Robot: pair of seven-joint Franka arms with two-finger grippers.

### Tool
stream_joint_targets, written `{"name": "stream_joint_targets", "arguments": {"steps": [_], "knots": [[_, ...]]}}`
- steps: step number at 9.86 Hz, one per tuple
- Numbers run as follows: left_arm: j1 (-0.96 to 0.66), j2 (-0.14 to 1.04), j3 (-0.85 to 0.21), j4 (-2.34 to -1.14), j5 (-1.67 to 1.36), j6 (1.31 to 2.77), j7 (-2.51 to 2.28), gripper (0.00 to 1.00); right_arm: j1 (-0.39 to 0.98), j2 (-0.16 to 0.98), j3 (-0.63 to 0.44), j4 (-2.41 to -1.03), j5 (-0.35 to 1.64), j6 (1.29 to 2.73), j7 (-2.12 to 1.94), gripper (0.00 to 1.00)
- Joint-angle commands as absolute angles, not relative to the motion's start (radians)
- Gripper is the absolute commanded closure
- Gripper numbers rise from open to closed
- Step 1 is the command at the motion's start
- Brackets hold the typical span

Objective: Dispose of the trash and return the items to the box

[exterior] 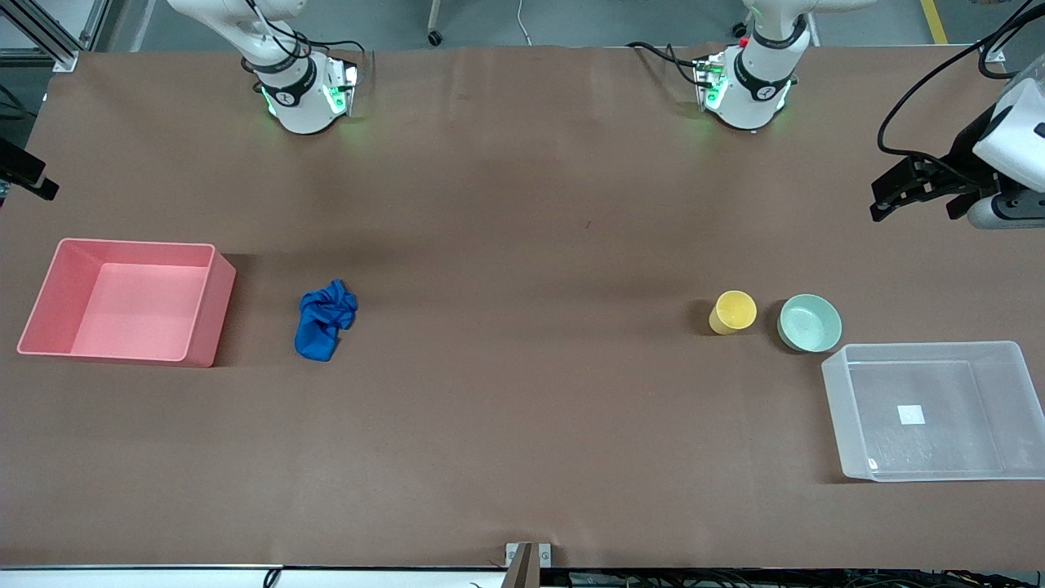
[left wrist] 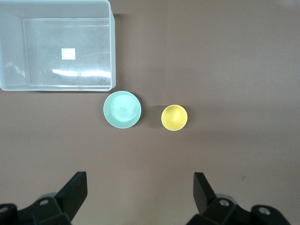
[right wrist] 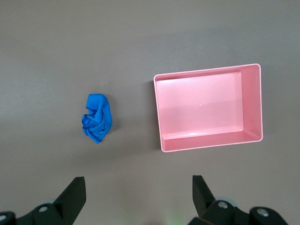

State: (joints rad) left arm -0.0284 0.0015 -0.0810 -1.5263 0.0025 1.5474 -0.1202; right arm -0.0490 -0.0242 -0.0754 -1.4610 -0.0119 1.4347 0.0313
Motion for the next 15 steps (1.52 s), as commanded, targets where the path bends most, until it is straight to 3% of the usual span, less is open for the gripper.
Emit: {"name": "stream_joint_targets", "arguments": {"steps": [1, 5, 8, 10, 12, 15], "knots": [[-0.031, -0.008, -0.078, -1.572, -0.003, 1.566, -0.133, 0.00, -0.052, -0.023, -0.071, -1.453, -0.014, 1.425, 0.037, 0.00], [-0.037, 0.023, -0.078, -1.551, 0.005, 1.574, -0.135, 0.00, -0.048, -0.020, -0.064, -1.456, -0.012, 1.433, 0.034, 0.00], [-0.012, 0.031, -0.072, -1.565, 0.005, 1.612, -0.106, 0.00, -0.040, 0.009, 0.084, -1.566, -0.026, 1.504, 0.067, 0.00], [0.020, 0.028, -0.072, -1.636, 0.005, 1.687, -0.106, 0.01, -0.038, 0.015, 0.167, -1.775, -0.026, 1.726, 0.158, 0.00], [0.055, 0.029, -0.072, -1.739, 0.006, 1.811, -0.106, 0.02, -0.025, 0.067, 0.181, -1.984, -0.026, 2.022, 0.158, 0.00], [0.090, 0.043, -0.072, -1.964, 0.006, 2.076, -0.098, 0.03, 0.003, 0.256, 0.181, -2.146, -0.053, 2.389, 0.153, 0.00]]}}
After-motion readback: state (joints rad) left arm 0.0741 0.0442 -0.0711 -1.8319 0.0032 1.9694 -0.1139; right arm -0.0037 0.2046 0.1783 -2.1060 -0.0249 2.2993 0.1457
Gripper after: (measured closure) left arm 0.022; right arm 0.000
